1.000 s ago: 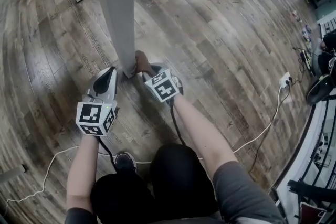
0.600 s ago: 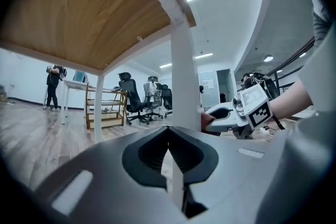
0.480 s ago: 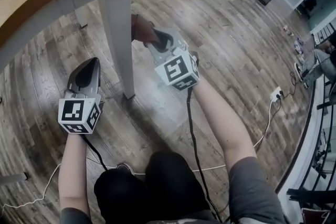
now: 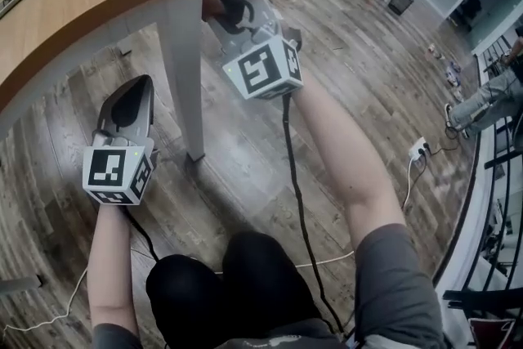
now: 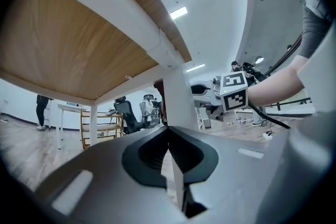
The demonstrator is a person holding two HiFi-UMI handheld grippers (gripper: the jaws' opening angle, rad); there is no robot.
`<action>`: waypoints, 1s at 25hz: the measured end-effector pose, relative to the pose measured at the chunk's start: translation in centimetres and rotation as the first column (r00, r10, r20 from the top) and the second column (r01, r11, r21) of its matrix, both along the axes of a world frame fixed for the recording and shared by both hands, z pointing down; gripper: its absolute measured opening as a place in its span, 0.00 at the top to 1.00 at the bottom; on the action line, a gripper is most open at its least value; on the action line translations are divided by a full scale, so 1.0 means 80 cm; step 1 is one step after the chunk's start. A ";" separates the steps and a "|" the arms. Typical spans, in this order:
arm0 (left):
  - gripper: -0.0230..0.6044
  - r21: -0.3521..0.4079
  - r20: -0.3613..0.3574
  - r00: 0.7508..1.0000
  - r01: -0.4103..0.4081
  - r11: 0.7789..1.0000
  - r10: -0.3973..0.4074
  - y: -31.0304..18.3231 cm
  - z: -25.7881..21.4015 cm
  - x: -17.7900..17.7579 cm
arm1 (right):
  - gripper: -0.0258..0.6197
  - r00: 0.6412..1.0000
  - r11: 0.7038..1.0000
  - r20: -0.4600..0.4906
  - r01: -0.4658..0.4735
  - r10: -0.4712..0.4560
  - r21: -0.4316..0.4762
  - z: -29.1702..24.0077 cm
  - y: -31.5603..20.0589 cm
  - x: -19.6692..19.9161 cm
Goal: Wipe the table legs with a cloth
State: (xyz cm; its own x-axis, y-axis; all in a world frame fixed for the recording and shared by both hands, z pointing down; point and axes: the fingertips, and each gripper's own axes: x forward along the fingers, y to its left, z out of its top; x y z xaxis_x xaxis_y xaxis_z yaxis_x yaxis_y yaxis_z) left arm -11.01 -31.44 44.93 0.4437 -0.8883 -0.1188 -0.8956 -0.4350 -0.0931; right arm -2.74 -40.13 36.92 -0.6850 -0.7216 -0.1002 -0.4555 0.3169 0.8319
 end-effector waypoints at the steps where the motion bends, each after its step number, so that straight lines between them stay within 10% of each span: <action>1: 0.93 0.001 0.005 1.000 -0.002 1.000 0.002 0.002 0.004 0.001 | 0.82 1.000 1.000 -0.006 0.006 -0.006 0.008 -0.001 0.001 -0.002; 14: 0.93 -0.163 -0.003 1.000 0.006 0.987 -0.006 0.006 0.167 -0.024 | 0.82 0.980 0.989 -0.199 -0.012 -0.017 -0.145 0.239 0.007 -0.014; 25: 0.93 -0.338 0.043 0.999 0.007 0.941 0.008 0.010 0.329 -0.035 | 0.82 0.949 0.925 -0.309 -0.061 -0.062 -0.374 0.476 0.014 -0.015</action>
State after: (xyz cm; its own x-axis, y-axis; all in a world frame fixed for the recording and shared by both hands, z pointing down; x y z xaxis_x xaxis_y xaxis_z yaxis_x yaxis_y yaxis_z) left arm -13.80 -30.65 71.26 0.4425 -0.8725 0.2072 -0.8937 -0.4482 0.0213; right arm -3.90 -39.04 74.97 -0.6368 -0.6626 0.3943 -0.1942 0.6327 0.7497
